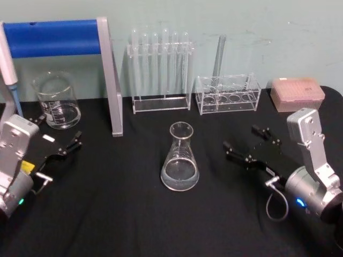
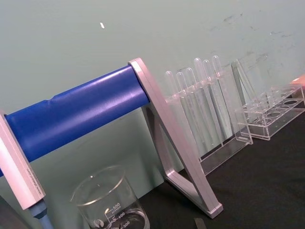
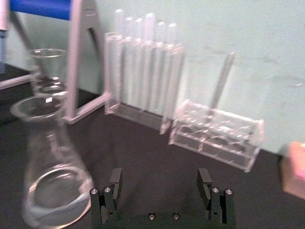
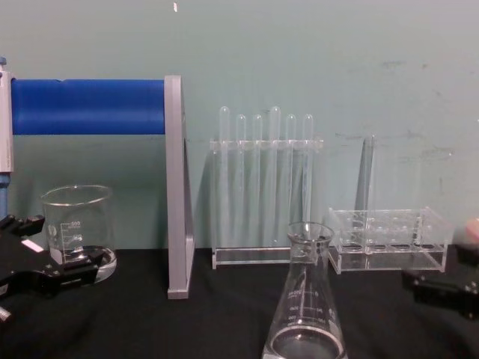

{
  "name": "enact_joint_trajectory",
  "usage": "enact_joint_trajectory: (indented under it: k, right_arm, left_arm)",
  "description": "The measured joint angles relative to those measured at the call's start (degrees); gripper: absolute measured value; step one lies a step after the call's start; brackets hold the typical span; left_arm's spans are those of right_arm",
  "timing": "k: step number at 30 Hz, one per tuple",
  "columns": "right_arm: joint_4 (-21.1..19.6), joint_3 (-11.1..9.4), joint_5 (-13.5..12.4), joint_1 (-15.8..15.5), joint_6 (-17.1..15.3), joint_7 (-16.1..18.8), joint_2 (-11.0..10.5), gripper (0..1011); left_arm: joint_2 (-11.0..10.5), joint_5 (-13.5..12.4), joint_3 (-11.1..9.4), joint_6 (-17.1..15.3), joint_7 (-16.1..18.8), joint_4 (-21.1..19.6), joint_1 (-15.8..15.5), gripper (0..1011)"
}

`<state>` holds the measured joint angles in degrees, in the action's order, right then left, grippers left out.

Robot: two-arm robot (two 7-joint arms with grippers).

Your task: Grasp the erlenmeyer flask with one hand, shake it three times, then place it back.

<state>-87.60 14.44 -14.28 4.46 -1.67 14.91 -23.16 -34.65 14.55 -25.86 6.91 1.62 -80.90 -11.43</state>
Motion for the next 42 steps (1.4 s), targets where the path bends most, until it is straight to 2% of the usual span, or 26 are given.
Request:
enact_joint_trajectory:
  k: [1, 4, 6, 8, 10, 14, 17, 19, 20, 21, 23, 26, 42]
  right_arm:
    - [0.0, 0.0, 0.0, 0.0, 0.0, 0.0, 0.0, 1000]
    - [1.58, -0.01, 2.78, 1.42, 1.23, -2.81, 1.51, 1000]
    - [3.63, 0.23, 5.52, 3.09, 2.36, -5.15, 3.0, 1000]
    - [4.2, 0.31, 6.17, 3.58, 2.59, -5.69, 3.38, 1000]
    - [6.47, 0.79, 9.11, 5.3, 3.55, -7.9, 4.58, 1000]
    - [8.94, 1.58, 12.87, 7.07, 5.14, -10.42, 5.52, 1000]
    - [11.93, 2.97, 18.64, 8.84, 7.58, -14.26, 6.27, 1000]
    - [13.15, 3.65, 21.42, 9.5, 8.59, -15.94, 6.51, 1000]
    - [13.15, 3.65, 21.42, 9.5, 8.59, -15.94, 6.51, 1000]
    - [13.83, 3.99, 22.92, 9.78, 9.12, -16.78, 6.64, 1000]
    - [14.43, 4.16, 24.25, 9.99, 9.58, -17.37, 6.79, 1000]
    - [14.8, 4.18, 25.08, 10.11, 9.78, -17.6, 6.99, 1000]
    - [14.7, 4.22, 25.01, 10.09, 9.78, -17.64, 6.88, 1000]
  left_arm:
    - [0.0, 0.0, 0.0, 0.0, 0.0, 0.0, 0.0, 1001]
    - [0.0, 0.0, 0.0, 0.0, 0.0, 0.0, 0.0, 1001]
    - [0.0, 0.0, 0.0, 0.0, 0.0, 0.0, 0.0, 1001]
    - [0.0, 0.0, 0.0, 0.0, 0.0, 0.0, 0.0, 1001]
    - [0.0, 0.0, 0.0, 0.0, 0.0, 0.0, 0.0, 1001]
    - [0.0, 0.0, 0.0, 0.0, 0.0, 0.0, 0.0, 1001]
    - [0.0, 0.0, 0.0, 0.0, 0.0, 0.0, 0.0, 1001]
    - [0.0, 0.0, 0.0, 0.0, 0.0, 0.0, 0.0, 1001]
    - [0.0, 0.0, 0.0, 0.0, 0.0, 0.0, 0.0, 1001]
    - [0.0, 0.0, 0.0, 0.0, 0.0, 0.0, 0.0, 1001]
    - [0.0, 0.0, 0.0, 0.0, 0.0, 0.0, 0.0, 1001]
    - [0.0, 0.0, 0.0, 0.0, 0.0, 0.0, 0.0, 1001]
    - [0.0, 0.0, 0.0, 0.0, 0.0, 0.0, 0.0, 1001]
